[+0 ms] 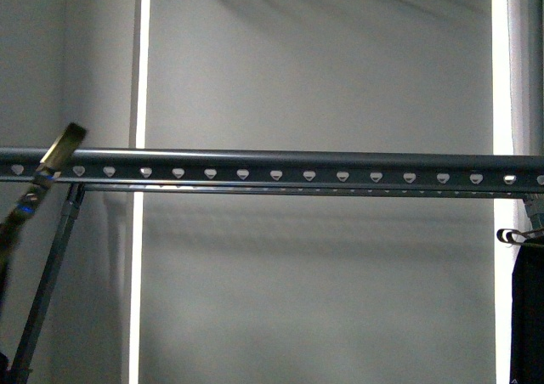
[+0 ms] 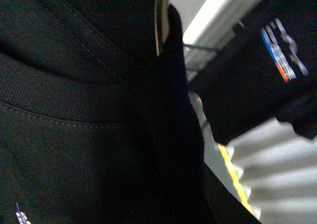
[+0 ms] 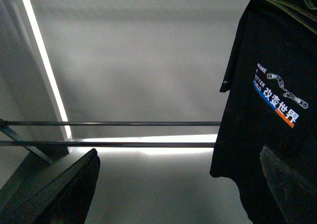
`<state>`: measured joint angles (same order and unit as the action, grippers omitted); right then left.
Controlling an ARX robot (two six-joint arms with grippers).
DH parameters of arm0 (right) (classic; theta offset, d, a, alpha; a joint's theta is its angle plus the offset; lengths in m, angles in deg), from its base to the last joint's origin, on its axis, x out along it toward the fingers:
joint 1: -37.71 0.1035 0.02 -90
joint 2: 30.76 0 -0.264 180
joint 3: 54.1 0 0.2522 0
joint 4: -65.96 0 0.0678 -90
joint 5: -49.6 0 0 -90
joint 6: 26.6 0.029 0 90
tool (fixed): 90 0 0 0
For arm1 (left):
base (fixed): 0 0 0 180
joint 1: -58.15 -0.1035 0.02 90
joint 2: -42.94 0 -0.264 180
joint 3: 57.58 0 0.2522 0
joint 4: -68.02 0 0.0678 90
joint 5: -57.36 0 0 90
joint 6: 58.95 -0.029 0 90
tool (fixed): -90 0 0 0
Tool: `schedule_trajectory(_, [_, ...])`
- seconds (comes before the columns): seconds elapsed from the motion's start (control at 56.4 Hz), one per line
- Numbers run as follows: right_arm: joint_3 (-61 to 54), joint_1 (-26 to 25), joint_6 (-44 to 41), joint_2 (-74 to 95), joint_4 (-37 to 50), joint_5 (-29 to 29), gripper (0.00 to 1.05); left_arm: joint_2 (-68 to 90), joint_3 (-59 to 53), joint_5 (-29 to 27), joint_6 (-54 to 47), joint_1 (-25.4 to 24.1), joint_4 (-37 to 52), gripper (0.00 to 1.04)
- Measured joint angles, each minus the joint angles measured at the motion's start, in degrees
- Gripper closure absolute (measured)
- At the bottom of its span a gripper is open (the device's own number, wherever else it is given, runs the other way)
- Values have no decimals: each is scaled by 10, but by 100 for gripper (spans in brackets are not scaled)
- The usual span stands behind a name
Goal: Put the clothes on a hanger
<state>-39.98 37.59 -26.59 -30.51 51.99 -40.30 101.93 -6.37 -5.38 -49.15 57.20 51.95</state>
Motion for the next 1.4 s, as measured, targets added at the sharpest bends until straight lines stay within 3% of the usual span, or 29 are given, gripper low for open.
schedule_trajectory(0.071, [0,0,0,0,0,0,7,-19,12,69,-126,2,-86,101])
schedule_trajectory(0.16, [0,0,0,0,0,0,7,-11,43,66,-283,21,-130,101])
schedule_trajectory(0.408, [0,0,0,0,0,0,7,97,102,-38,-772,68,37,101])
schedule_trajectory(0.567, [0,0,0,0,0,0,7,174,147,-10,-1047,93,61,101])
schedule_trajectory(0.798, [0,0,0,0,0,0,7,214,181,38,-1146,134,93,101])
schedule_trajectory(1.117, [0,0,0,0,0,0,7,224,183,44,-1174,142,107,101])
schedule_trajectory(1.134, [0,-2,-2,2,-2,12,7,224,183,44,-1174,142,107,101])
schedule_trajectory(1.188, [32,-57,-47,51,-74,175,7,224,183,44,-1175,141,107,101])
schedule_trajectory(1.276, [57,-125,-108,124,-108,355,7,224,183,43,-1175,141,108,101])
schedule_trajectory(1.4, [71,-177,-193,177,-58,473,7,224,183,45,-1179,143,108,100])
